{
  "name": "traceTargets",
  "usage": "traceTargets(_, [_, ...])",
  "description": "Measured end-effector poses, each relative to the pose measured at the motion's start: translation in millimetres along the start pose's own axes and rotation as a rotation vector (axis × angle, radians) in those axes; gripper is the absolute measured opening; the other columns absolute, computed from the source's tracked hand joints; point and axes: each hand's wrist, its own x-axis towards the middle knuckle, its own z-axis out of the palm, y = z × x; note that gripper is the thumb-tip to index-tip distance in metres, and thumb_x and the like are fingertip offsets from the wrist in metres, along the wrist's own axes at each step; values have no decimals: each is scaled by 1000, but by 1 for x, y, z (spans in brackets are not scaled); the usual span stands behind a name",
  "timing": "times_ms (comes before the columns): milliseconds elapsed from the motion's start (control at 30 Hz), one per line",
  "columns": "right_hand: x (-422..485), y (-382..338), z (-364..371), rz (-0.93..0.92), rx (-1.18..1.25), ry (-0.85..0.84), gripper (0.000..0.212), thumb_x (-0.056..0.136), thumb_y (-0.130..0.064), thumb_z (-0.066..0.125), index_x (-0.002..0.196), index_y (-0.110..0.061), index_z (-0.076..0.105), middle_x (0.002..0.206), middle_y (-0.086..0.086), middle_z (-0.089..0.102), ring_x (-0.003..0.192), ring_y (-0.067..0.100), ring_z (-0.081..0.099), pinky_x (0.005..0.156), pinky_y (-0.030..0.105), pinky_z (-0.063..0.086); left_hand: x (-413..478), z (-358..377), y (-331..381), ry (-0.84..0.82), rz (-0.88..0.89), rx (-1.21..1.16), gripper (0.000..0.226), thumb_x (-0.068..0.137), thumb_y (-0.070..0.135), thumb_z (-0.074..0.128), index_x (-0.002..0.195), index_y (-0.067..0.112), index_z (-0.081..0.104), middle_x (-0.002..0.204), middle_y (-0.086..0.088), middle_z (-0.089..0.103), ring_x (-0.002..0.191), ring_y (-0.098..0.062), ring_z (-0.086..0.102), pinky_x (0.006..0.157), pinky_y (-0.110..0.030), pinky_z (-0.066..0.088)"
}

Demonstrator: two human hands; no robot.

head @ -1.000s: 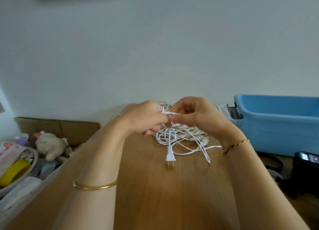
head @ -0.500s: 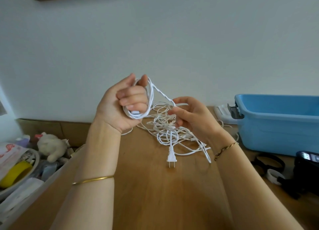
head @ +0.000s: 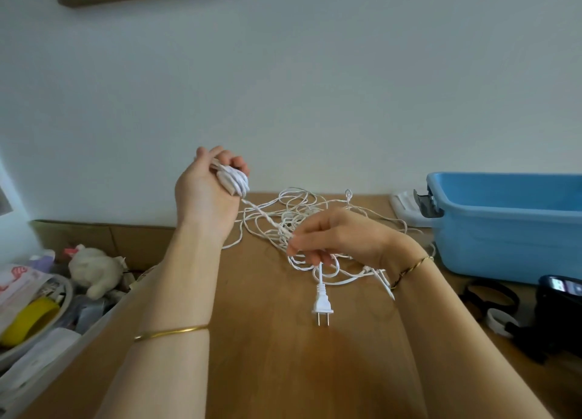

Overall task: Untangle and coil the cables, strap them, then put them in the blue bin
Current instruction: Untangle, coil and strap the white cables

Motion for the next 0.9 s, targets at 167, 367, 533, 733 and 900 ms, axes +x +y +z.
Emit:
traceTargets(167, [0,-18,0,-97,-68,232,17,82,1,62,89,-9,74,66,3,63,54,9,50,48,19,44,-4,1,-20,-145,376,1088,18,102,14,37,108,2,49,66,-2,58,68,-4,63,72,-5,43])
traceTargets(367, [8,-14,-8,-276,-643,781,20,78,-4,61,81,-21,71,79,-6,61,77,13,55,68,34,48,-22,20,-19,-446,156,1740,31,101,29,38,73,14,41,67,-4,58,55,-17,62,67,-37,51])
traceTargets(533, [10,1,-5,-98,-774,1009,15,86,-35,62,95,-23,64,96,-3,58,83,21,56,64,32,44,-37,24,-11,-623,-132,1758,47,87,54,54,66,12,47,48,2,54,42,-12,50,56,-28,42])
traceTargets(733, [20,31,-4,413,-668,858,57,85,-68,41,90,-14,57,88,7,63,78,29,61,59,30,45,-38,24,-8,-557,-358,1454,22,87,19,60,87,-2,64,45,4,43,36,-12,37,42,-21,30])
traceTargets(900, [15,13,-19,420,-499,627,44,94,-52,40,76,-13,52,65,4,59,54,23,63,50,27,44,-39,28,1,-507,-386,1240,21,89,14,55,92,-3,68,46,4,39,36,-10,34,40,-19,26])
